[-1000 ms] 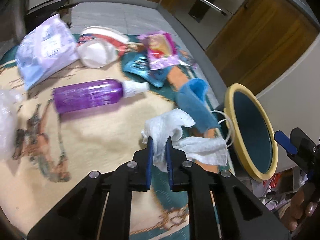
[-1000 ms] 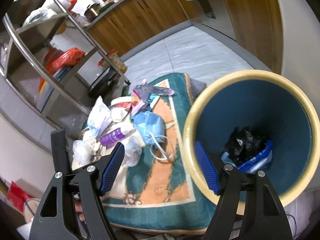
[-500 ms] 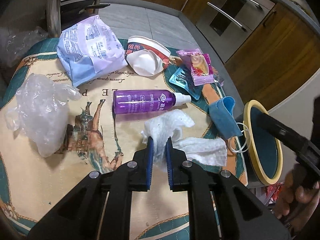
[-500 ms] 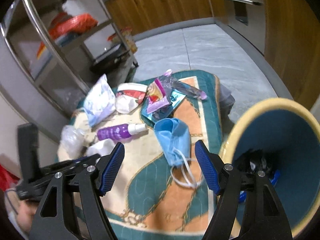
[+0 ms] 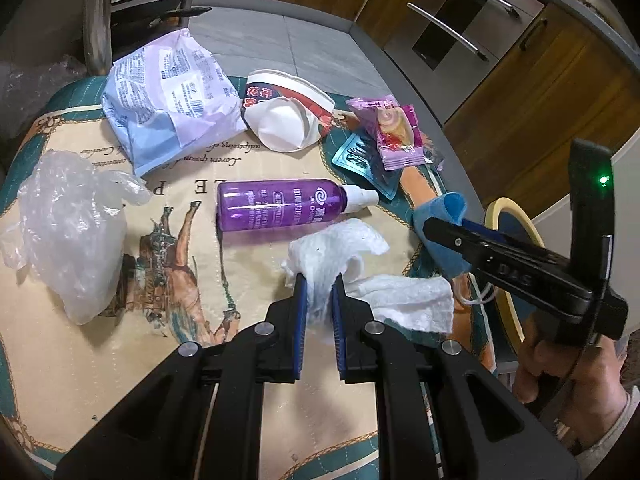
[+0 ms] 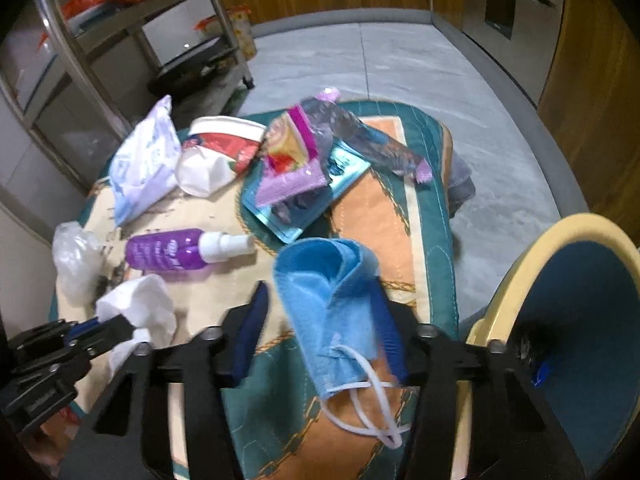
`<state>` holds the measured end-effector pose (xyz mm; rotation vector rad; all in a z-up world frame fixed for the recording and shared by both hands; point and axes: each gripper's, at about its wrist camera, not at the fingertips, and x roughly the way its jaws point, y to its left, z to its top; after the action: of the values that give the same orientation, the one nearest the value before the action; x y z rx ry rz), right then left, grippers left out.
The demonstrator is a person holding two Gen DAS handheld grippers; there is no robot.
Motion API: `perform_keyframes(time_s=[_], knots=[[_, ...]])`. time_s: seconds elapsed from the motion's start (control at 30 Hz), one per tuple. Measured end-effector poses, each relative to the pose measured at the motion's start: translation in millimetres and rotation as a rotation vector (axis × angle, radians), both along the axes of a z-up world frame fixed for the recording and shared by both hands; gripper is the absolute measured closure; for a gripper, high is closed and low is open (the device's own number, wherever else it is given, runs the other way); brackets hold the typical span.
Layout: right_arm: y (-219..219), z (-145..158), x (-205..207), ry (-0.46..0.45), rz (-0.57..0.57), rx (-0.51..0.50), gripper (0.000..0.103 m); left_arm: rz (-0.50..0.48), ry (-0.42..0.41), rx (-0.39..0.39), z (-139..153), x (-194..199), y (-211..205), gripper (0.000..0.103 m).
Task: Collect trash
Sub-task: 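Lift the white tissue and blue mask and carry both over the bin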
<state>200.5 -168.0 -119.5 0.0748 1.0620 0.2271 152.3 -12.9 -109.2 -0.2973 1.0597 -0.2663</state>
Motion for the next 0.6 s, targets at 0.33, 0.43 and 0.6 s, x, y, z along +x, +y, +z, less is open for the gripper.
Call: perform_keyframes(time_s=[0.33, 0.43, 0.6], knots=[[-10.1, 24.9, -15.5, -0.066, -0.011, 0.081, 0.081, -0.018, -0.028, -0.014, 7.5, -0.9, -8.4, 0.091], [-10.2, 39.2, -24.5, -0.095, -0.002, 0.106, 0.081, -0.022, -0.045, -0.028, 12.6, -3.7, -8.4, 0.091], [-17.9, 66.3, -46.2, -0.144, 0.002, 0.156, 0.081, -0.040, -0.080, -0.041, 24.2, -8.6, -12.5, 0.091]])
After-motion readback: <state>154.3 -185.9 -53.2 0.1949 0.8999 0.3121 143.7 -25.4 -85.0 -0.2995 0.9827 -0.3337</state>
